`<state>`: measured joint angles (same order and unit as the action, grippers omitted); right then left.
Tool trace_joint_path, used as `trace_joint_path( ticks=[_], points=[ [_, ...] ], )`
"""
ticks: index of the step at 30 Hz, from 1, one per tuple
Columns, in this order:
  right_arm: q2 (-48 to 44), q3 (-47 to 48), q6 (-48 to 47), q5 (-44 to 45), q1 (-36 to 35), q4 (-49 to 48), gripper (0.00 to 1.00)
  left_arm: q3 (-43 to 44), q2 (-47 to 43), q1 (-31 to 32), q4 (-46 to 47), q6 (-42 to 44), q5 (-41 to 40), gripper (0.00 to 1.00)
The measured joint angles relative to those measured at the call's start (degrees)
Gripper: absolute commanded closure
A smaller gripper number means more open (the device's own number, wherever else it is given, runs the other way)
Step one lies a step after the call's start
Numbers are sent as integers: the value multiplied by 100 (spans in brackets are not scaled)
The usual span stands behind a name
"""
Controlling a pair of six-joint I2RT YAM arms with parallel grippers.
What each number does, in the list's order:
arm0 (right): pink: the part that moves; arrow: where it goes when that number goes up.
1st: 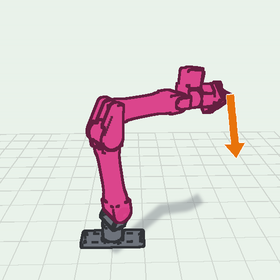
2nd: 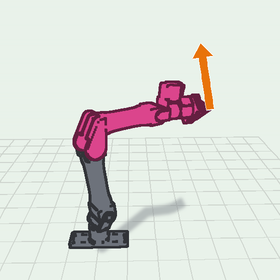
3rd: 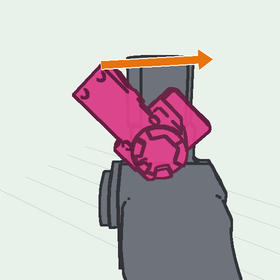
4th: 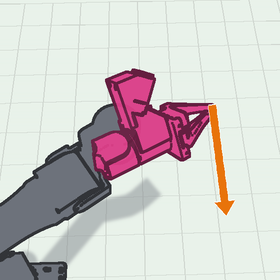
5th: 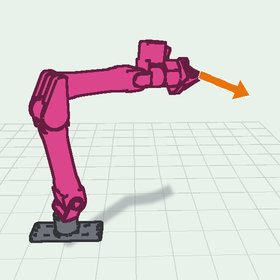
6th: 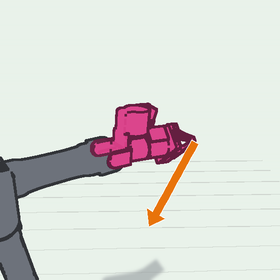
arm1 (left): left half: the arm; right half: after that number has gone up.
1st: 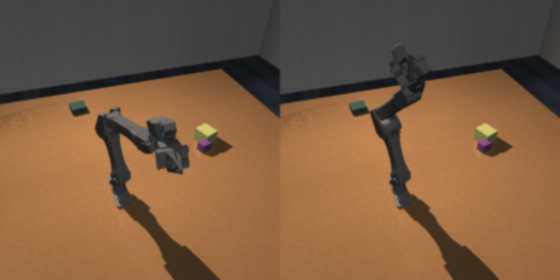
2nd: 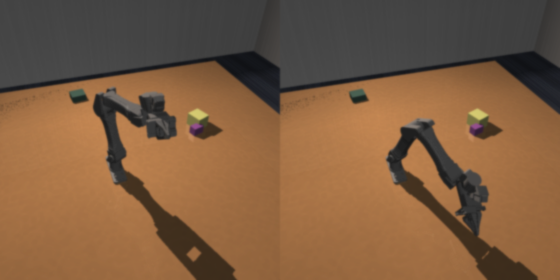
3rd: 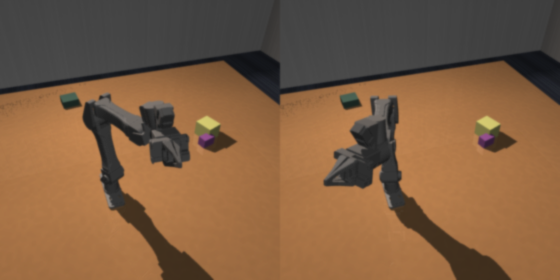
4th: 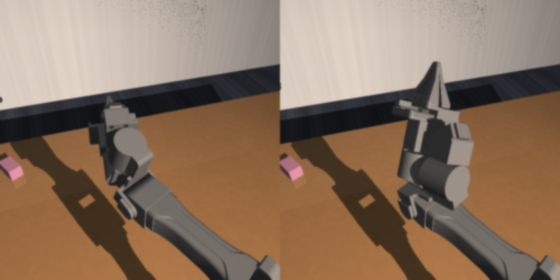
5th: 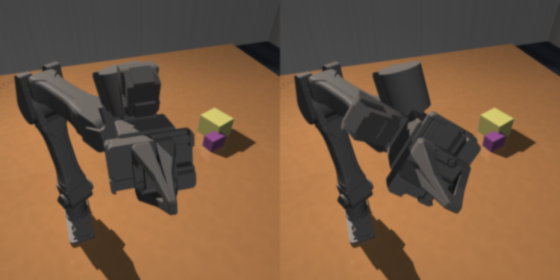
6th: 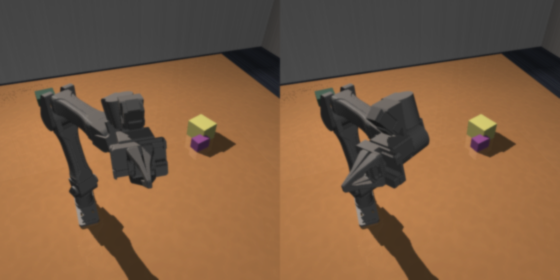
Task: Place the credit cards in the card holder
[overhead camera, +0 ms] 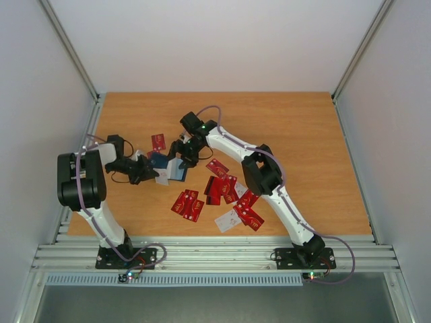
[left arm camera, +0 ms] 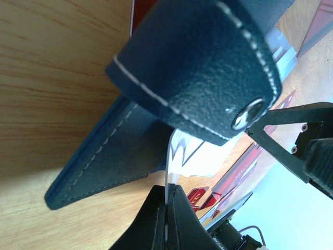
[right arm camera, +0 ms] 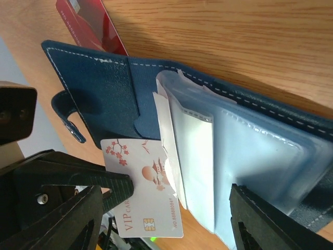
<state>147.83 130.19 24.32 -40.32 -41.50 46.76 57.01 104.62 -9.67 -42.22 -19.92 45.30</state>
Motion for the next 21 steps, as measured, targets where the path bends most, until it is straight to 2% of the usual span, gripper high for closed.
trace_joint_path(
  ticks=[6,14,21],
  points=[
    [-4,0,-210,2,2,79,33,-227,-2,186,173,-85,197,100],
    [-275,-428,-584,-66,0,197,33,-573,-55,1150,597,-638,636,100],
    [-557,-933,-787,-61,2,278,33,-365,-348,1285,140,-739,546,100]
  ],
)
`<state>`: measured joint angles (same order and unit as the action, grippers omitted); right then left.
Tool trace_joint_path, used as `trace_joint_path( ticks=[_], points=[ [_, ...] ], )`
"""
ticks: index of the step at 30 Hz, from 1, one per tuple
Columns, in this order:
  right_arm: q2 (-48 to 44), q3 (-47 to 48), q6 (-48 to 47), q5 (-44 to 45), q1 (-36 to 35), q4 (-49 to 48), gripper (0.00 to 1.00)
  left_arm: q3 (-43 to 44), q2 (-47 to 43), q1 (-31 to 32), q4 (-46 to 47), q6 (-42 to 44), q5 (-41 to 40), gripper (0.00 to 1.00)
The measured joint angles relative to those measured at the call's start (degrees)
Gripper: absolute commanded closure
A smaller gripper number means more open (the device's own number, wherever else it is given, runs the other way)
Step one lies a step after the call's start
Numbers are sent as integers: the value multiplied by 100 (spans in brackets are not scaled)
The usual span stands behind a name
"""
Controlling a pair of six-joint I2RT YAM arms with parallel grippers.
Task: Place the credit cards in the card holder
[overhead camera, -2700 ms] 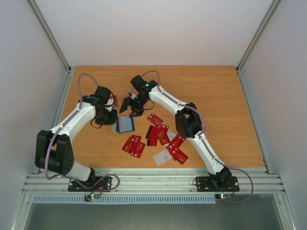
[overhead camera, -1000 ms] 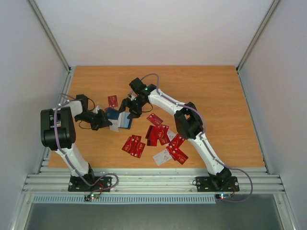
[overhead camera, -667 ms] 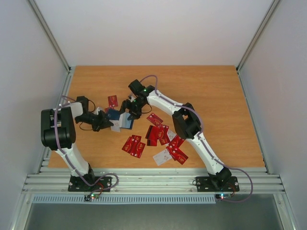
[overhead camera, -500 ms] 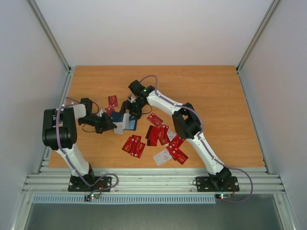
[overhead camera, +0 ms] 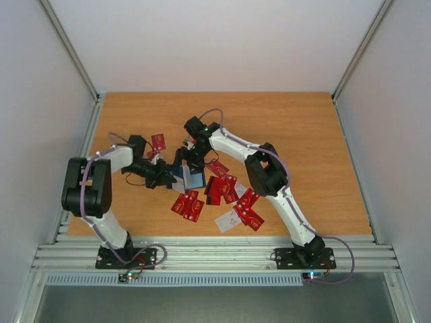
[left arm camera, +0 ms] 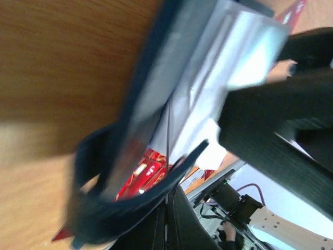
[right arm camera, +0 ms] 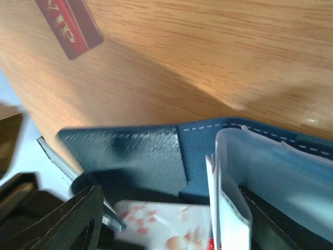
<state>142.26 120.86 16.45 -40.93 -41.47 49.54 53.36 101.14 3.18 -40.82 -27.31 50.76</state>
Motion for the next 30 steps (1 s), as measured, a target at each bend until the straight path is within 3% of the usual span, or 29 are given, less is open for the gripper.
trace_joint_path(
  ticks=[10,22,30],
  points=[
    [-4,-118,-26,-22,-2,-66,33,564,-1661,0,-1180,269,-1209,100],
    [-4,-118,-42,-70,0,-74,33,647,-944,-7,-1342,859,-2260,100],
    [-4,-157,214,-348,-11,-330,33,330,-706,-20,-1239,1005,-2430,100]
  ],
)
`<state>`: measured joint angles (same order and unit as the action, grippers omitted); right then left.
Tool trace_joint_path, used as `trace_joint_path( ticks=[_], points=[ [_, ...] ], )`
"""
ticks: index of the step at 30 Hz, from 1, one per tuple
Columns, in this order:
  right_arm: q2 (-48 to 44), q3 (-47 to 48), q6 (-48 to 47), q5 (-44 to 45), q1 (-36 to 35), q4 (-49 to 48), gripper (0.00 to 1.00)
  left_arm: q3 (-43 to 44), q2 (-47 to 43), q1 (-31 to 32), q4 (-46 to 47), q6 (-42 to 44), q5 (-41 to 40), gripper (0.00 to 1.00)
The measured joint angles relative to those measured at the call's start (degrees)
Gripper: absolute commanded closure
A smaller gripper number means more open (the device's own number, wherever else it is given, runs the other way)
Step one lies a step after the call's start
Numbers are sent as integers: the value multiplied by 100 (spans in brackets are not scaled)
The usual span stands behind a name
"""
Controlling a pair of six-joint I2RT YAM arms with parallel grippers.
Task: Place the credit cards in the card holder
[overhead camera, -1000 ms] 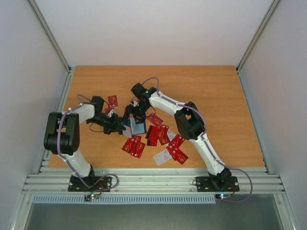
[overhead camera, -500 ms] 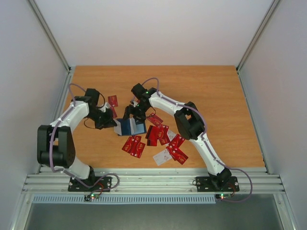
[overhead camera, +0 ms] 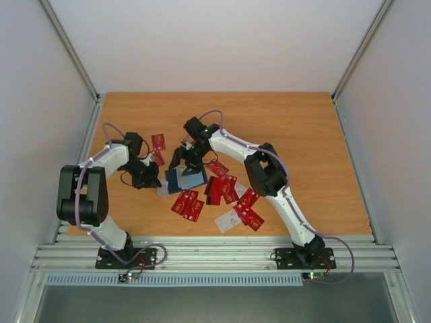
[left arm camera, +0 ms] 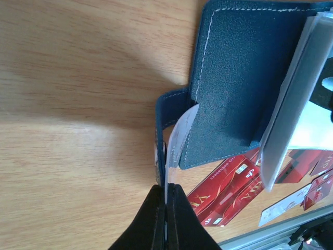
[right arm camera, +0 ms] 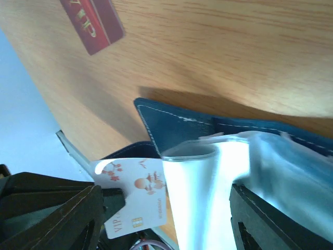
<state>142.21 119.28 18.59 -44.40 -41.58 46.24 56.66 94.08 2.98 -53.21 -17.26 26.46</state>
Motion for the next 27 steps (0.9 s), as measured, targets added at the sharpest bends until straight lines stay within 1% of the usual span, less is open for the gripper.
trace_joint_path(
  ticks=[8,15,20,23,27],
  points=[
    [0,0,339,-157,-111,-269,33,-13,50,-9,50,103,116,100],
    [35,0,356,-59,-129,-299,33,98,-94,0,-7,125,256,100],
    [66,0,321,28,-109,-223,33,205,-629,0,52,120,638,100],
    [66,0,295,33,-68,-214,34,225,-754,4,87,101,883,100],
    [66,0,232,15,37,-203,33,-4,-743,31,623,2,1397,100]
  ],
)
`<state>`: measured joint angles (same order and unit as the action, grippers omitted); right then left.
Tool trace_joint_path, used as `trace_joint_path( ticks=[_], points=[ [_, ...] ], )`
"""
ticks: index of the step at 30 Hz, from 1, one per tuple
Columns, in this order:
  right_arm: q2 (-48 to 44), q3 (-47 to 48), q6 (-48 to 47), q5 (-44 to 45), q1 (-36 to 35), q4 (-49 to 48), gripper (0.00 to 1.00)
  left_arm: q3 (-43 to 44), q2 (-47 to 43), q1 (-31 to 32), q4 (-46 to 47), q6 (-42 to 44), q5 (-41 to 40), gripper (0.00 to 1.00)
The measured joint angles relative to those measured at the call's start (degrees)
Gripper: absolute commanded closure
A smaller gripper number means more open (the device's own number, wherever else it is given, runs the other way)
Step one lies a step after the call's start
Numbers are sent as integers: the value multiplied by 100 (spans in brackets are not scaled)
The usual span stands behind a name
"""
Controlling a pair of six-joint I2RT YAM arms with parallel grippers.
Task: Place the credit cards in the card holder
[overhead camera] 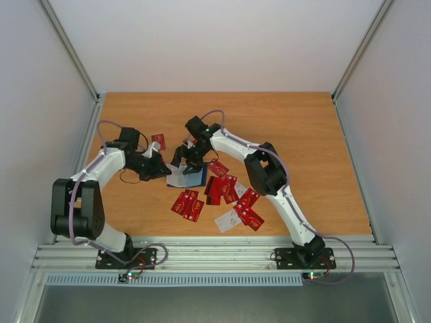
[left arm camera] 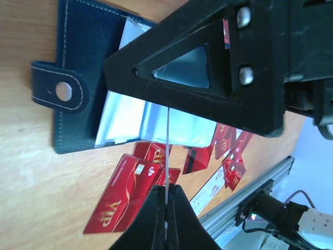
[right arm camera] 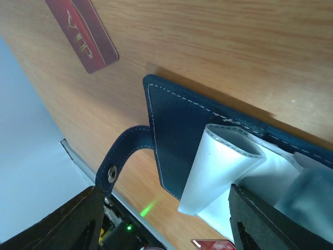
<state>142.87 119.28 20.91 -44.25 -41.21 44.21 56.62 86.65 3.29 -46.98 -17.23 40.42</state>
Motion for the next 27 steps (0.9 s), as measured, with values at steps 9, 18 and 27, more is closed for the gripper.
trace_joint_path(
  ticks=[9,18,27],
  points=[
    [0,2,-52,-339,219,52,33,-710,925,7,1751,-317,800,100],
    [2,376,-286,-684,415,525,33,-671,1209,28,2323,-424,831,100],
    [-343,413,-901,-173,562,1563,34,-433,1224,138,2369,-483,756,100]
  ],
)
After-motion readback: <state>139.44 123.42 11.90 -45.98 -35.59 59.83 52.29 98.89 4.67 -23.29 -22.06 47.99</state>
